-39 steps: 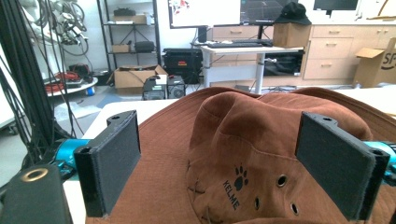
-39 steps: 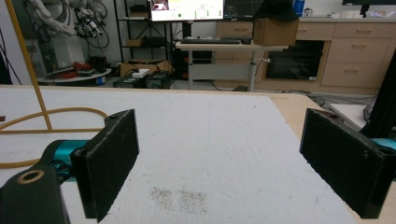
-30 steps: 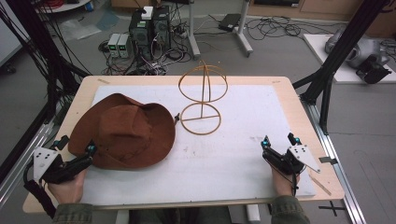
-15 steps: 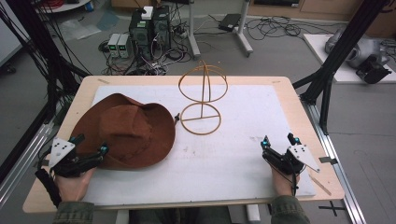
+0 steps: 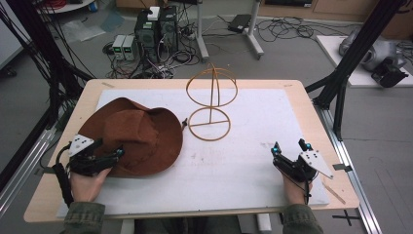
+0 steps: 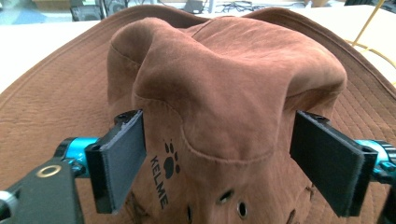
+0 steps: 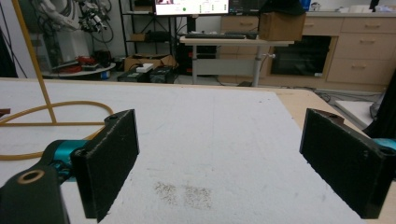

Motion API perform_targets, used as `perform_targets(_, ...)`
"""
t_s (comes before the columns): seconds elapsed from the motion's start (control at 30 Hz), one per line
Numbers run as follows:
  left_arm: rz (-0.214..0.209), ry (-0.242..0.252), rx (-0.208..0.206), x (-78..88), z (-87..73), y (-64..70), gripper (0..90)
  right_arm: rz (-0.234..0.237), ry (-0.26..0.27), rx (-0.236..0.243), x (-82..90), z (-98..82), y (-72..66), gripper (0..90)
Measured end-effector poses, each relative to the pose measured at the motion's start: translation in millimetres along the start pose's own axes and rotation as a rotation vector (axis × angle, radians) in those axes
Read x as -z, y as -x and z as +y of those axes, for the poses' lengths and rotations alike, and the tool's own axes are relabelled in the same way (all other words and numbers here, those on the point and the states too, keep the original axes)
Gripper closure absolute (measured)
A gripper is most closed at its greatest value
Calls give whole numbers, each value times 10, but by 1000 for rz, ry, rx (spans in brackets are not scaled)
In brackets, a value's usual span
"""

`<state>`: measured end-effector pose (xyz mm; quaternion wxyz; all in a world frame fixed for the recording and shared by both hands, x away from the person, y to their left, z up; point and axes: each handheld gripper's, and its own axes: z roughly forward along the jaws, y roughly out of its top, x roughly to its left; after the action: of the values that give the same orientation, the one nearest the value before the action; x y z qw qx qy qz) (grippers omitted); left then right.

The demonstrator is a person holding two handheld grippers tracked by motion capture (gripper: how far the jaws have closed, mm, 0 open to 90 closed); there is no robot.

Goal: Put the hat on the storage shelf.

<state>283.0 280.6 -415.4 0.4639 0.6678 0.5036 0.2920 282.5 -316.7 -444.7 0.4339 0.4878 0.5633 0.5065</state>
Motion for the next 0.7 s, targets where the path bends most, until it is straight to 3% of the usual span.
perform_targets(0.1, 10, 1, 8, -8, 2, -10, 199, 2, -4, -3, -2, -1, -3, 110)
perform_targets(0.33, -4, -6, 10, 1, -4, -27, 308, 22, -11, -3, -12, -3, -5, 110)
perform_targets(0.4, 10, -10, 3, -2, -7, -19, 339, 22, -10, -2, -11, -2, -7, 110)
perform_targets(0.5, 0, -23, 6, -14, -11, -14, 516, 3, 4, 8, 3, 6, -10, 111)
perform_targets(0.57, -2, -37, 2, -21, -9, -3, 553, -1, 10, 7, 7, 10, -4, 110)
perform_targets(0.6, -8, -46, 6, -27, -9, -3, 658, -12, 17, 3, 18, 14, 4, 111)
perform_targets(0.7, -23, -89, 11, -53, -18, -15, 850, -19, 21, 1, 23, 15, 14, 111)
